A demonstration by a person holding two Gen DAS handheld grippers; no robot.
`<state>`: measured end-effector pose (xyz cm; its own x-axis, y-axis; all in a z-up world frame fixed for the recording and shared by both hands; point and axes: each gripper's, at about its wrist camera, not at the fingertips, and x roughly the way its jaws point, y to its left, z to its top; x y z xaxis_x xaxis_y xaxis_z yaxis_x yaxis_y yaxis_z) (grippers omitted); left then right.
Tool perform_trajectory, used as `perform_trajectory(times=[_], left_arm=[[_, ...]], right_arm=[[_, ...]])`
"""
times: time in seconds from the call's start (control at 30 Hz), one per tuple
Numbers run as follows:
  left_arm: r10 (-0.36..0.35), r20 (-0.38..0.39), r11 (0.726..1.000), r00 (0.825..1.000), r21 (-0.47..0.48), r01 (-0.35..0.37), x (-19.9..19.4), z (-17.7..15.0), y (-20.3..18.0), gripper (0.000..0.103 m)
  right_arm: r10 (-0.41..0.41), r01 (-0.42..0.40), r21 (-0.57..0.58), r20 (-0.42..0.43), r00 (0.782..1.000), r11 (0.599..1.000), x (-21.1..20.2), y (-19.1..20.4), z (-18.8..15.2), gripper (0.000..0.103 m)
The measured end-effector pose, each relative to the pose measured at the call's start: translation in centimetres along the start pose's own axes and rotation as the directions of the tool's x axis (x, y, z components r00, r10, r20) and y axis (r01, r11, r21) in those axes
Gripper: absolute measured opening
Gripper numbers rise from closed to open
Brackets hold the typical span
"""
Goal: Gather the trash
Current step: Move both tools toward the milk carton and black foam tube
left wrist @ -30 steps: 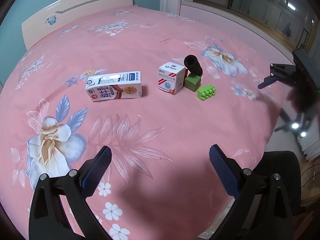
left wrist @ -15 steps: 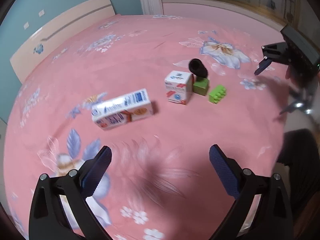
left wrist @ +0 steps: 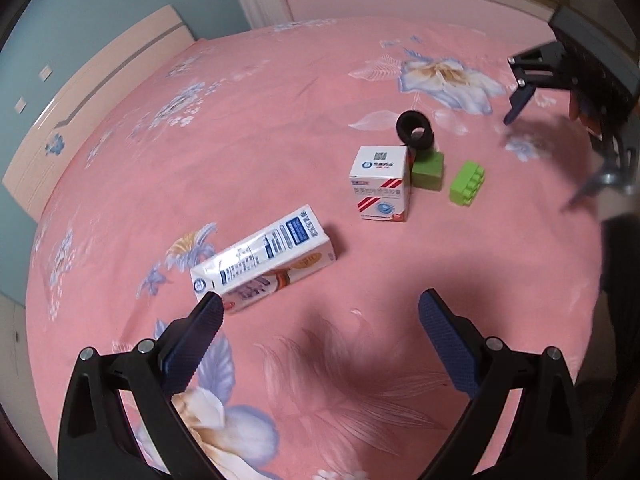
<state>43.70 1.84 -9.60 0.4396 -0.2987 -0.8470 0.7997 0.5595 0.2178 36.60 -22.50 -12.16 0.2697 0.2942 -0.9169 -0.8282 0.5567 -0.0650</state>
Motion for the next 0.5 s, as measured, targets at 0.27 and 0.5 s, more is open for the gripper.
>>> perform_trajectory(times=[0.27,0.5], left_arm=[[-0.032,-0.041,0.993,0.999,0.113,0.036,3.2,1.7,1.2,0.099],[-0.060,-0.095,0.984,0.994,0.159,0.075,5.9,2.4,2.6,0.099]], right_arm=[[0.025,-0.026,0.035,0.011,1.000,0.999,1.4,-3.1,1.0,0.096],[0.032,-0.031,0.053,-0.014,0.999,0.998,3.0,-5.2,2.2,0.096]])
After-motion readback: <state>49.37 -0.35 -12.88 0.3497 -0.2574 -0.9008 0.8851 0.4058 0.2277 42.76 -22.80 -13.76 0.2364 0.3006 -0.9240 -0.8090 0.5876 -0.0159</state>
